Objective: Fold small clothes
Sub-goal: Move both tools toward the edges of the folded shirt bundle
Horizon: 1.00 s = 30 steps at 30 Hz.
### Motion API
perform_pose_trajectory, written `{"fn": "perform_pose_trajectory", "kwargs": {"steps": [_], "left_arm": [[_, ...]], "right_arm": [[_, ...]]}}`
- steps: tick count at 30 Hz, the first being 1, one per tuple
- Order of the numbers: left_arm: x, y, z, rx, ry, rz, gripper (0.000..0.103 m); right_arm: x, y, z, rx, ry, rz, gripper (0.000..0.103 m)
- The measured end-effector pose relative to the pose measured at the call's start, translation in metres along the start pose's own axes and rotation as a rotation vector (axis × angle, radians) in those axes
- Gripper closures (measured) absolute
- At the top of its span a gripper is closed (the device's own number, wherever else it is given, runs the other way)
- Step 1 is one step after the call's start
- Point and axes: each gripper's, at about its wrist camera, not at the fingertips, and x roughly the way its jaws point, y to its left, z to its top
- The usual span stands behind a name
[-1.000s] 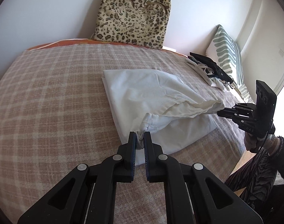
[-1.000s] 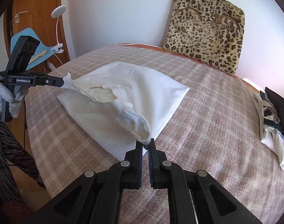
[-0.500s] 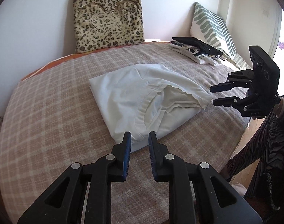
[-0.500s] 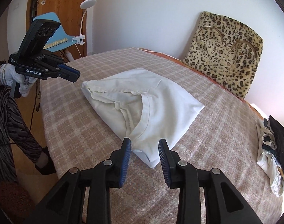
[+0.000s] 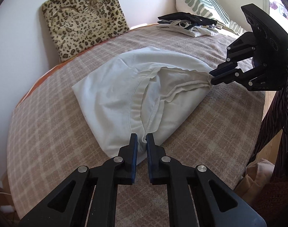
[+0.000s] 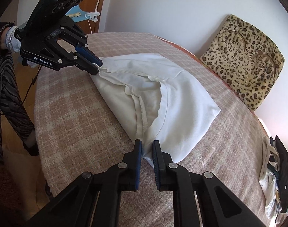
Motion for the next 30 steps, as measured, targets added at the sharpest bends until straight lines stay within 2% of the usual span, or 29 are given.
{"fn": "perform_pose_trajectory", "kwargs": {"steps": [5, 9, 12, 13, 15, 16, 17, 18, 20, 23, 26, 29, 30], "left_arm": [[-0.018, 0.007, 0.002, -0.032, -0.048, -0.01, 0.1], [-0.022, 0.01, -0.005, -0.035, -0.043, -0.026, 0.1], [-0.01, 0.007, -0.013, -0.023, 0.016, -0.04, 0.1], [-0.008, 0.006, -0.015, -0.017, 0.031, -0.042, 0.1], [-0.012, 0.006, -0.013, -0.022, 0.032, -0.054, 0.099], [-0.017, 0.007, -0.011, -0.026, 0.022, -0.065, 0.099], [-0.023, 0.009, -0.008, -0.042, 0.009, -0.073, 0.097], [-0.03, 0.012, -0.005, -0.065, -0.008, -0.09, 0.095], [-0.045, 0.019, 0.005, -0.106, -0.067, -0.126, 0.088], [-0.05, 0.032, 0.029, -0.165, -0.126, -0.144, 0.088], [-0.035, 0.049, 0.054, -0.216, -0.139, -0.144, 0.088], [-0.007, 0.076, 0.075, -0.32, -0.13, -0.174, 0.088], [0.004, 0.083, 0.081, -0.351, -0.128, -0.169, 0.088]], "right_arm": [[-0.012, -0.01, 0.001, 0.036, -0.037, 0.009, 0.101], [-0.028, -0.019, 0.002, 0.058, -0.078, 0.032, 0.101], [-0.017, -0.014, -0.003, 0.008, -0.025, 0.021, 0.101], [-0.012, -0.011, -0.004, 0.003, 0.002, 0.042, 0.1], [-0.005, -0.003, -0.007, -0.021, 0.052, 0.07, 0.098], [-0.006, -0.001, -0.008, -0.039, 0.06, 0.068, 0.093], [-0.009, -0.002, -0.008, -0.037, 0.061, 0.089, 0.093], [-0.015, -0.006, -0.007, -0.017, 0.051, 0.123, 0.092], [-0.029, -0.019, -0.004, 0.037, 0.005, 0.178, 0.08], [-0.042, -0.052, 0.007, 0.177, -0.102, 0.191, 0.079], [-0.03, -0.083, 0.023, 0.319, -0.137, 0.14, 0.079], [-0.002, -0.099, 0.046, 0.367, -0.1, 0.062, 0.081], [0.007, -0.104, 0.052, 0.391, -0.097, 0.072, 0.081]]}}
